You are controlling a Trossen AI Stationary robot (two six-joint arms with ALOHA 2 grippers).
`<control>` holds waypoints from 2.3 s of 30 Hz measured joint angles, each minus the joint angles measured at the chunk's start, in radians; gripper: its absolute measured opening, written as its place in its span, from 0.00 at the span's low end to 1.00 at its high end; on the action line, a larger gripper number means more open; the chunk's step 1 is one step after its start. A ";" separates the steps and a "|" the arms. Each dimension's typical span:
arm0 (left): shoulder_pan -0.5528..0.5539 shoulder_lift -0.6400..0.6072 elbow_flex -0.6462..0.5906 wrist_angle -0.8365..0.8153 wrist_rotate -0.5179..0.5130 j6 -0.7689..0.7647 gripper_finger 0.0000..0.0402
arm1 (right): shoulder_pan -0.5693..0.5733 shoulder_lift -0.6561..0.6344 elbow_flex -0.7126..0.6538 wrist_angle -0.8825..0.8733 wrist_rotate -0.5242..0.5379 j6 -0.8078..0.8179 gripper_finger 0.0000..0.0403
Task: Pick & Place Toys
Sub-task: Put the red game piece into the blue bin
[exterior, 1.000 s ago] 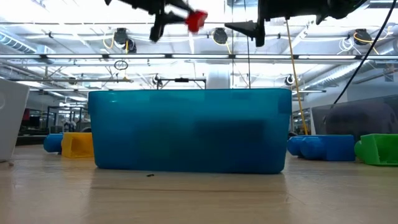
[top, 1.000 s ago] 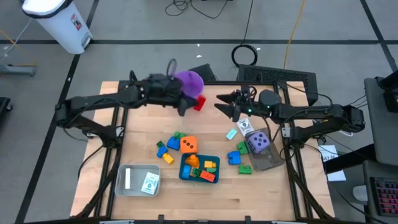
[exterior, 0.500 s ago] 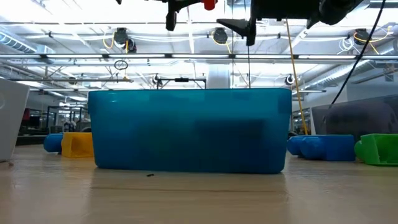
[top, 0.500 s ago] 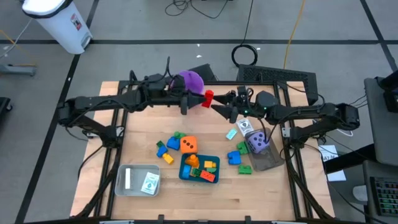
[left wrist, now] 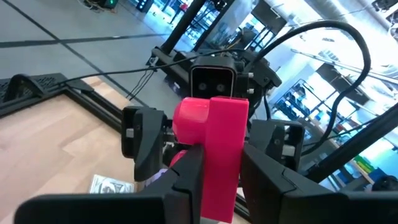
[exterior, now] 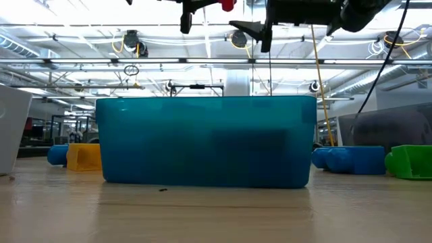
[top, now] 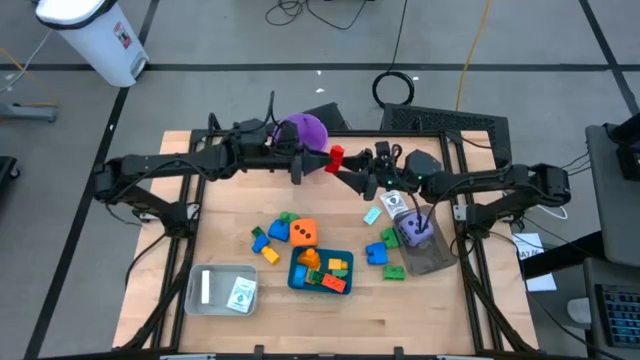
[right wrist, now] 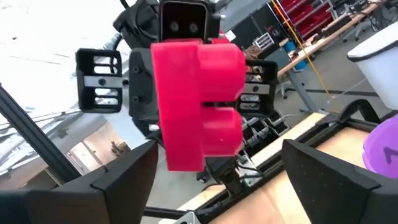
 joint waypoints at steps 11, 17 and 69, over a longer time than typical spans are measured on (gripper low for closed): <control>0.000 0.005 0.000 -0.001 0.000 0.004 0.23 | 0.000 -0.001 0.000 0.006 0.001 0.017 0.63; -0.005 0.028 0.000 0.005 0.016 -0.014 0.23 | 0.000 -0.001 0.000 0.006 0.001 0.022 0.51; 0.085 -0.250 0.000 0.276 0.263 0.060 0.67 | 0.224 0.033 0.615 -0.985 -0.044 -0.241 0.42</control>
